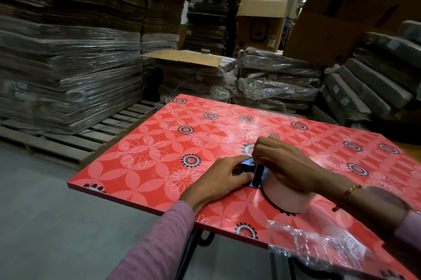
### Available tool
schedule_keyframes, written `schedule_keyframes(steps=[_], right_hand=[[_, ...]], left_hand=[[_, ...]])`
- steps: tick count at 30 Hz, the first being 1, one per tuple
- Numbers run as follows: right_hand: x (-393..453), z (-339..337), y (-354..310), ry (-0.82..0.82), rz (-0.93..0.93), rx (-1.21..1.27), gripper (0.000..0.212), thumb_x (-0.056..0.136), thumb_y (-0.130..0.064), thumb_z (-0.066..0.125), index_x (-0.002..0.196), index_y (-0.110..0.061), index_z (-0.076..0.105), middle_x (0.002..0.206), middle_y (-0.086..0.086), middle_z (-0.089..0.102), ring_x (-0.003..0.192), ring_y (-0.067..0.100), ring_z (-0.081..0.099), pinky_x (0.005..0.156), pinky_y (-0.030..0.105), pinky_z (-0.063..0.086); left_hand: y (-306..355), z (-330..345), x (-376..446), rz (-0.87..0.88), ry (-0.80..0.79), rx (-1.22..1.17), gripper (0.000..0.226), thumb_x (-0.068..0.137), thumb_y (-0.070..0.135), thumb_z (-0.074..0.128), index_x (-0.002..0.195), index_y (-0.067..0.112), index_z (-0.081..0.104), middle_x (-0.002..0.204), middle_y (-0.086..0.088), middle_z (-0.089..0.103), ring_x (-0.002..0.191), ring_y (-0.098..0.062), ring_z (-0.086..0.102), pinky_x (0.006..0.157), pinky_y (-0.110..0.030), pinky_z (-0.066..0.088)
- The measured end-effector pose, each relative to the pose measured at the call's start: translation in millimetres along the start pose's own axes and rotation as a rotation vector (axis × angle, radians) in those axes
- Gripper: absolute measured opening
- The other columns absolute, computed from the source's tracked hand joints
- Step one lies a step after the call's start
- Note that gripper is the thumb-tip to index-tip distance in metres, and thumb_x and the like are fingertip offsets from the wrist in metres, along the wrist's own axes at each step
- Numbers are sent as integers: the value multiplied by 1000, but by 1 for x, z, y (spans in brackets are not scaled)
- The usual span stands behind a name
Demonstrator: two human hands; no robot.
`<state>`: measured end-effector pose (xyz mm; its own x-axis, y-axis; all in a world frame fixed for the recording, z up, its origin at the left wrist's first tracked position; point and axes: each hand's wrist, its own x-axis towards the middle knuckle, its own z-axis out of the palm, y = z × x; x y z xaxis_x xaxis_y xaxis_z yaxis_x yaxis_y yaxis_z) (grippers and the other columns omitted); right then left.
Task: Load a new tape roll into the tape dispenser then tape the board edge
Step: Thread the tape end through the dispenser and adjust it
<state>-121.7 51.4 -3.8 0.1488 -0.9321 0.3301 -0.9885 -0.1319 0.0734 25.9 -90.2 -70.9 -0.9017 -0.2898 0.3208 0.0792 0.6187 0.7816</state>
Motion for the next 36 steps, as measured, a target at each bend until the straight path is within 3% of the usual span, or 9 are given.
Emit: schedule_keyframes(steps=[7, 17, 23, 28, 36], right_hand=[[-1, 4, 17, 22, 63, 137, 16, 101, -19, 48, 90, -11, 57, 93, -1, 51, 83, 24, 52, 72, 47, 47], [2, 6, 14, 0, -29, 89, 15, 103, -18, 47, 96, -18, 60, 95, -7, 50, 82, 23, 50, 72, 41, 46], [2, 7, 13, 3, -51, 40, 17, 103, -19, 44, 95, -20, 59, 93, -6, 51, 79, 14, 40, 73, 35, 40], [4, 7, 10, 0, -65, 25, 16, 102, -15, 46, 93, -16, 60, 91, -1, 54, 79, 11, 36, 71, 30, 35], [4, 8, 6, 13, -87, 47, 26, 103, -22, 39, 94, -14, 61, 91, 1, 56, 80, 18, 43, 69, 31, 37]], left_hand=[[-1, 3, 1, -8, 19, -34, 30, 86, 39, 61, 112, 27, 66, 92, -3, 71, 76, -9, 57, 76, -43, 50], [-1, 2, 0, -18, 8, -29, 29, 87, 31, 61, 115, 27, 65, 95, -5, 72, 85, -25, 65, 79, -46, 51], [-3, 1, 2, -24, 1, -45, 33, 89, 24, 62, 121, 30, 64, 95, -6, 71, 74, -8, 56, 74, -37, 49], [-5, 1, 3, -34, -18, -79, 32, 87, 27, 61, 118, 37, 62, 89, -1, 69, 76, -12, 57, 79, -46, 50], [-9, -1, 3, -51, -64, -125, 44, 91, 30, 62, 134, 34, 55, 109, -6, 73, 101, -22, 69, 96, -51, 50]])
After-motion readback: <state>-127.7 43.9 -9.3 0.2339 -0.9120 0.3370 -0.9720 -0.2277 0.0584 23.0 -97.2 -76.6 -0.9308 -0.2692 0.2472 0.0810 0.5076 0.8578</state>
